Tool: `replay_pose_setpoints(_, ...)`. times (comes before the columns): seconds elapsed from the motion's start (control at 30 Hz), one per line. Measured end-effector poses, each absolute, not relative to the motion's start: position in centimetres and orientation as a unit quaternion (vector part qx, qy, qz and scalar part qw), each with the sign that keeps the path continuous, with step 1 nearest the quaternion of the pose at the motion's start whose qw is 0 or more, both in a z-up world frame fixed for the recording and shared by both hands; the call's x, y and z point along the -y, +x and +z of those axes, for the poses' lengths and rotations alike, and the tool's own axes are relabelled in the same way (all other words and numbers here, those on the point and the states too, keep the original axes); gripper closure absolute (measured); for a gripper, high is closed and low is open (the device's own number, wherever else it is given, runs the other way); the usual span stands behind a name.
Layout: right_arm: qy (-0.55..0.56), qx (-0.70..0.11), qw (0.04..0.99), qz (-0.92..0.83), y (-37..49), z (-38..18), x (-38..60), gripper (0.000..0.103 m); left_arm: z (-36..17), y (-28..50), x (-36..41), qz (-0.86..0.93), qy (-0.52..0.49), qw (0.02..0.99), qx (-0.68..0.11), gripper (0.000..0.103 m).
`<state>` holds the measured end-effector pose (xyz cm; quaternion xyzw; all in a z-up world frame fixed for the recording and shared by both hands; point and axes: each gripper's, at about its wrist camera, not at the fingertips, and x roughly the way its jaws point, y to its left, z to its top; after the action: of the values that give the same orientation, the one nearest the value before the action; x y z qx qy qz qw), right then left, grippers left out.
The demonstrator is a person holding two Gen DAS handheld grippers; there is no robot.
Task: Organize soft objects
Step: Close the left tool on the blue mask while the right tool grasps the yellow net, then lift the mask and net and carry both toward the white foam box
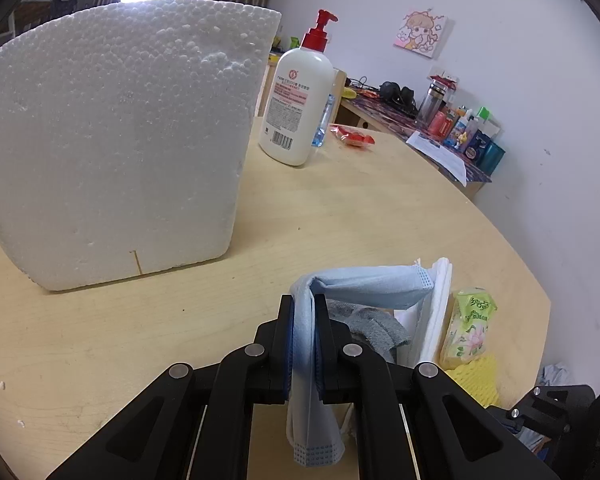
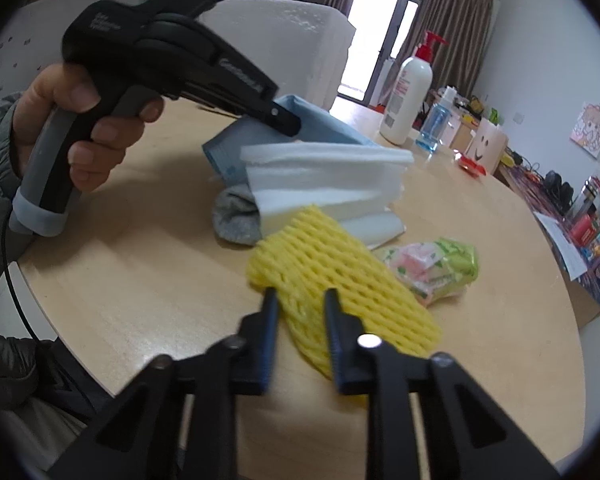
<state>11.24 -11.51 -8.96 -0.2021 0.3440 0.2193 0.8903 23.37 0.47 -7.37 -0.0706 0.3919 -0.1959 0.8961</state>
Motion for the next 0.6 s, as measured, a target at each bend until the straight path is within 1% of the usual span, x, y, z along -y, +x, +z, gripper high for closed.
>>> replay_pose_setpoints(0.07,-0.172,-0.349,0.894,0.224,11.6,-8.5,12.4,0.091,-7.3,23.3,-0.5,-0.197,-0.071,0.896,-0.391,0.094)
replay_pose_setpoints(0.1,-0.157,-0.35,0.895,0.227,11.8,-8.2,12.8,0.091,-7.3,23.3,-0.6,-0.198,-0.072,0.896,-0.39,0.094)
replay_pose_setpoints(0.33,-0.091,-0.313,0.918,0.226,11.1,-4.9,15.4,0.091,-6.7,22.9,-1.0,-0.203,-0.078,0.9,-0.377,0.094)
replay_pose_setpoints(0.47,-0.07,-0.303,0.928,0.207,11.2,-4.2,16.2,0.091,-6.3,22.4,-1.2,-0.204,-0.079,0.906,-0.363,0.098)
replay_pose_setpoints(0.6,-0.055,-0.294,0.934,0.195,11.4,-4.1,16.9,0.091,-5.2,21.6,-1.4,-0.205,-0.074,0.916,-0.336,0.099)
